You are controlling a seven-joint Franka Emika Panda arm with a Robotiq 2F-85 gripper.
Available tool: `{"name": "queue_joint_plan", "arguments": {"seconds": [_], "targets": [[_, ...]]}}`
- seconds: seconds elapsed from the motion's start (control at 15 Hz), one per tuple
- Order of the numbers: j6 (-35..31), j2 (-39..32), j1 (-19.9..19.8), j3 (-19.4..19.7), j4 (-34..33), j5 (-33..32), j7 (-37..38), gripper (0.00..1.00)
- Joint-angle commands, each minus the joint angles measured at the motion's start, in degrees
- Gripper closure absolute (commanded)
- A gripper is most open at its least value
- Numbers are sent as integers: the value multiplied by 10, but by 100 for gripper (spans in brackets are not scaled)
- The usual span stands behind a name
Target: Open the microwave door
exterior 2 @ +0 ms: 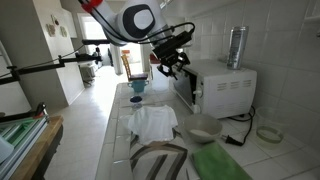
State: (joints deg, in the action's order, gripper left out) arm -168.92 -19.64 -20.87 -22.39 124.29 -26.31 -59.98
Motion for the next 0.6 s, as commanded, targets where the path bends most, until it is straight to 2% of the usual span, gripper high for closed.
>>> {"name": "queue_joint_plan", "arguments": {"seconds": [0.0, 0.07, 0.53], "targets": [[0, -16, -16, -16, -12, 4, -36, 95], [0, -17, -16, -17, -13, 4, -37, 97], [-4, -8, -25, -29, 1, 7, -46, 96]]}}
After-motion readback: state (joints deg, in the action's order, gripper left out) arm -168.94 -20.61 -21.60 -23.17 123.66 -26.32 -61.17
